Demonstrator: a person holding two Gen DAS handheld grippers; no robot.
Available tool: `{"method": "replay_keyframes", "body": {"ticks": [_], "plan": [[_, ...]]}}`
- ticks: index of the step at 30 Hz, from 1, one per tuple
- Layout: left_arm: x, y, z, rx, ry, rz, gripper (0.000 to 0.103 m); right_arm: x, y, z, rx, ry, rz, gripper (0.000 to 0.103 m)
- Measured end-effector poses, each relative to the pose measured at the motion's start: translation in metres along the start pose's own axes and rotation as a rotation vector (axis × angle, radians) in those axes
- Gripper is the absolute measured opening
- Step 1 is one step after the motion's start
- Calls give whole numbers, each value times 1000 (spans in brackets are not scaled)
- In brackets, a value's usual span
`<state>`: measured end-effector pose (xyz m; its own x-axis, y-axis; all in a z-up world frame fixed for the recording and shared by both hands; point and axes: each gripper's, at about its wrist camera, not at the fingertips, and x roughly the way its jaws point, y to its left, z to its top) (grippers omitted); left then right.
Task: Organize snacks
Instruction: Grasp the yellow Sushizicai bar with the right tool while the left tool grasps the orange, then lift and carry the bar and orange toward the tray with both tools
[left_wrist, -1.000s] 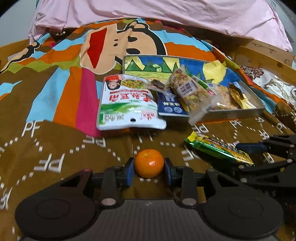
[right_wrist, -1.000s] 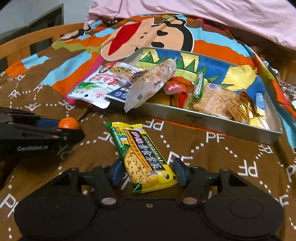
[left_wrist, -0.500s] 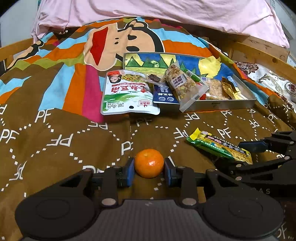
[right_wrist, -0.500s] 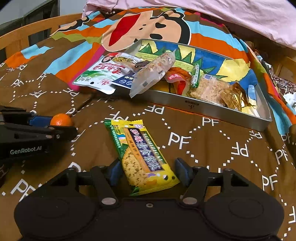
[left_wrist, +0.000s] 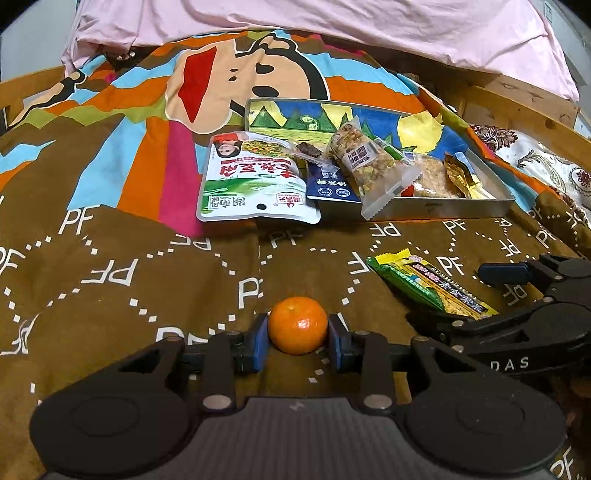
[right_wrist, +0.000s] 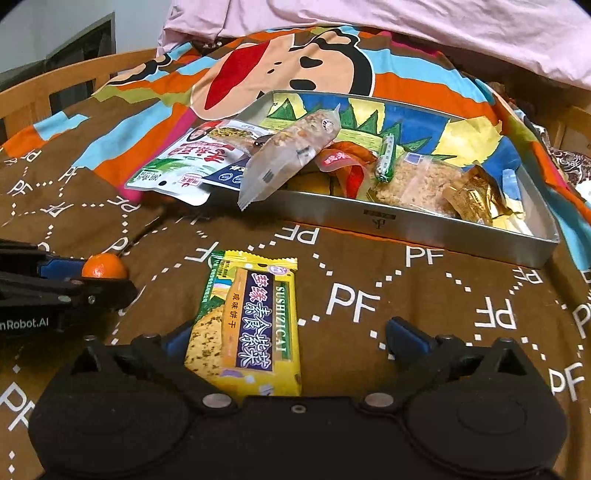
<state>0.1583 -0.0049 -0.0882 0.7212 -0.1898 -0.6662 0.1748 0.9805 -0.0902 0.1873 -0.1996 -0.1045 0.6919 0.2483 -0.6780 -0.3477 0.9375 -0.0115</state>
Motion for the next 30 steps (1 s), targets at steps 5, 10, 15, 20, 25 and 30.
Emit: {"method": "replay_keyframes", "body": {"ticks": [5,10,15,20,25,30], "plan": [[2,-1,0,7,-2,2,35,1,1,0,-3,-8,18,96],[1,0,-1,4,-4,0,35,-7,9,0,-26,-20,55,60],[-3,1,1,-12,-11,-5,35,-16,16,0,-33,-16,44,50],[-9,1,4,-26,-24,-11,35,-23,21,-2,-71,-25,16,50],[-15,0,8,-29,-42,-10,35,-31,25,-3,-93,-35,-3,50],[-26,-5,15,-28,-74,-15,35,-41,28,-2,-86,-51,-18,50]]}}
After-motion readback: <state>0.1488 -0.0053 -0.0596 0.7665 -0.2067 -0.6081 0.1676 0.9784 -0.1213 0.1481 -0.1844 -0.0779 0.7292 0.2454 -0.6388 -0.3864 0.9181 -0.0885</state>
